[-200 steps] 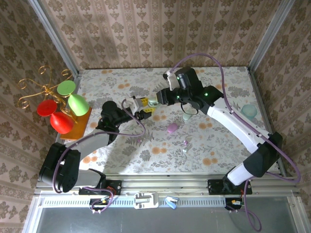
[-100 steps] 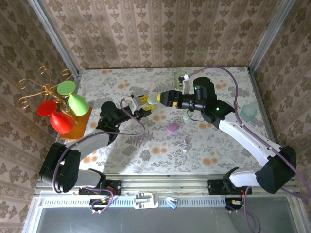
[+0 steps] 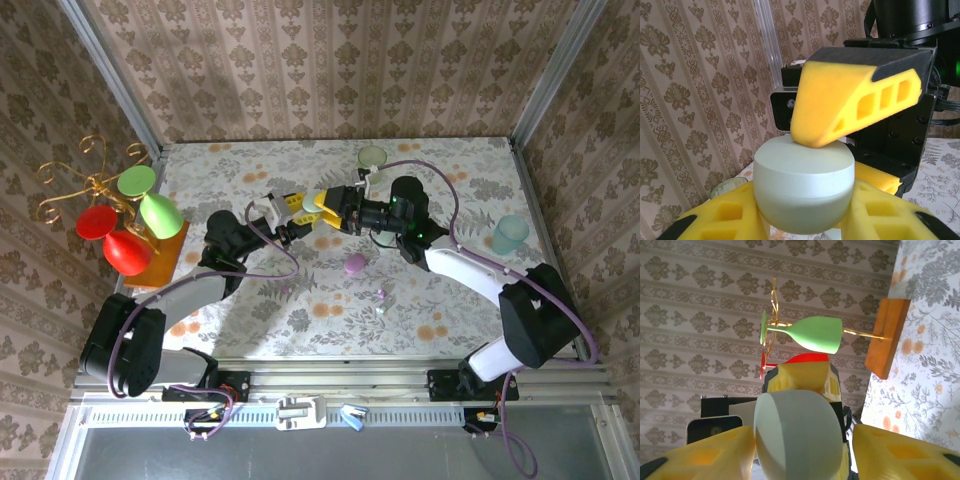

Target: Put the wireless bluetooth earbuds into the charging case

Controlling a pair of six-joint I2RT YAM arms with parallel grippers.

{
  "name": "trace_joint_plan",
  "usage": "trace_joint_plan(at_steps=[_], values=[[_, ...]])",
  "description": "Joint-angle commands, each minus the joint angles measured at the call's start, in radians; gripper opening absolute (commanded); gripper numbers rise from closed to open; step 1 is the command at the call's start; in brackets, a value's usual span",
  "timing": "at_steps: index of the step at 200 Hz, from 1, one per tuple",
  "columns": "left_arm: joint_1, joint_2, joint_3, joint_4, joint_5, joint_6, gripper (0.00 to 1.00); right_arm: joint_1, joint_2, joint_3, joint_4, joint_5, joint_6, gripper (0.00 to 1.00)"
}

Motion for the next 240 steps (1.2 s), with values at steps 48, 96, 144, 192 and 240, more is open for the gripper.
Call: trace_joint_plan(at_steps=[48,96,144,192,240], values=[[-0.012,-0.032,0.002,0.024,-0.001,-0.010,0.31,-0.005,-0.009,-0.010,0.112,-0.033,0.044,0.17],[-0.014,-0.043,-0.010,-0.036,-0.004,0.022,0.84,-0.058,-0.081,-0.043,-0.094,0.076,-0.139,0.10],[-0.056,-0.089,-0.032,-0.265,-0.099,0.141,1.00,-0.157,-0.105,-0.049,-0.475,0.357,-0.408,0.09],[-0.131,-0.095,-0.043,-0.424,-0.199,0.213,1.00,-0.164,0.108,0.077,-0.608,0.542,-0.609,0.10],[-0.142,-0.093,-0.079,-0.418,-0.241,0.190,1.00,-0.163,0.354,0.238,-0.625,0.536,-0.621,0.11]])
